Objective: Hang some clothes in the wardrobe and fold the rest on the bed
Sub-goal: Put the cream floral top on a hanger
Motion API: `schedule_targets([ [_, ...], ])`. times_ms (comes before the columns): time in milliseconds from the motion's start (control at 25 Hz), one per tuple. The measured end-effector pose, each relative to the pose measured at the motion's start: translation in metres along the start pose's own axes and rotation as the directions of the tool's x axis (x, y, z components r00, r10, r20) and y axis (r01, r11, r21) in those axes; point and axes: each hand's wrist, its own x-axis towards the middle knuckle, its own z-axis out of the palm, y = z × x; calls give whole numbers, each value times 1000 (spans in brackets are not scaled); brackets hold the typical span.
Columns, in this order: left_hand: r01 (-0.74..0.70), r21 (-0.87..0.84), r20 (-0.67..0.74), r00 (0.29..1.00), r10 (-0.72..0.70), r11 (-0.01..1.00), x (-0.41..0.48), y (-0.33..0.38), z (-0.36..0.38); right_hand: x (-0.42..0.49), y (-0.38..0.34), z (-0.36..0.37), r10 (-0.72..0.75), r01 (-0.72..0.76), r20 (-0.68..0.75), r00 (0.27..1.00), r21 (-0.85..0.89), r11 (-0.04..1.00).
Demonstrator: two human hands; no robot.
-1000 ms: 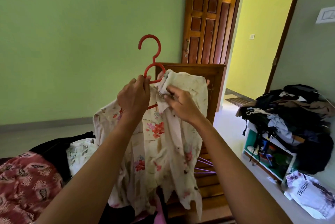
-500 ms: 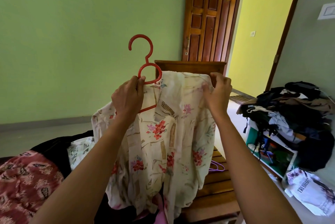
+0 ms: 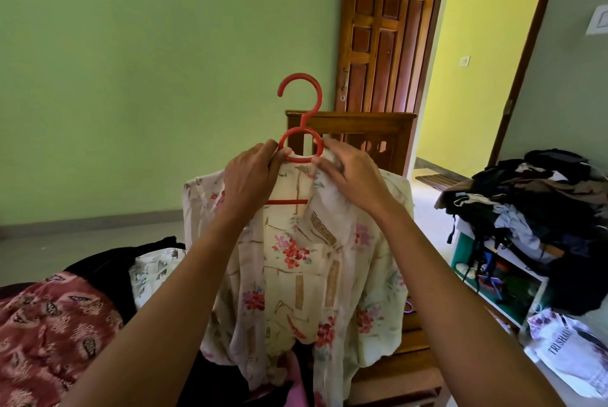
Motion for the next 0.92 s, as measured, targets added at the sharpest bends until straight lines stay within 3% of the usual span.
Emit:
schedule_targets([
  [120, 43, -220, 116, 993, -17, 975, 2, -2, -4, 4, 8, 2, 22, -21, -122, 992, 8, 1000],
  [200, 36, -248, 145, 989, 0, 968, -2, -6, -8, 4, 17, -1, 121, -118, -161, 980, 28, 993],
  [280, 18, -185, 79, 997, -3, 983, -3, -13, -7, 2, 25, -3, 209, -204, -171, 963, 45, 978],
  [400, 105, -160, -43, 993, -113, 982, 6, -14, -14, 1, 30, 1, 306, -302, -156, 939, 51, 952],
  [520, 38, -164, -88, 995, -53, 986, 7, -2, -15, 4, 30, 0, 342, -337, -234, 910, 62, 940],
  [560, 24, -193, -31, 999, -30, 981, 2, 5, -12, 6, 29, -2, 336, -331, -274, 901, 69, 941],
  [640, 89, -230, 225, 974, -37, 969, -8, 12, -9, 10, 30, -7, 323, -307, -326, 889, 102, 946],
  [720, 177, -174, 492, 868, -70, 969, -19, 7, -6, 10, 29, -12, 342, -327, -336, 877, 103, 939],
  [760, 225, -167, 523, 846, -107, 960, -23, 2, -3, 10, 29, -14, 363, -352, -339, 868, 95, 931],
  [800, 280, -190, 476, 865, -161, 941, -26, 0, -3, 9, 29, -16, 382, -373, -337, 861, 93, 923],
  [920, 382, -213, 51, 923, -380, 899, -22, -6, -3, 8, 33, -19, 398, -377, -323, 859, 128, 917],
])
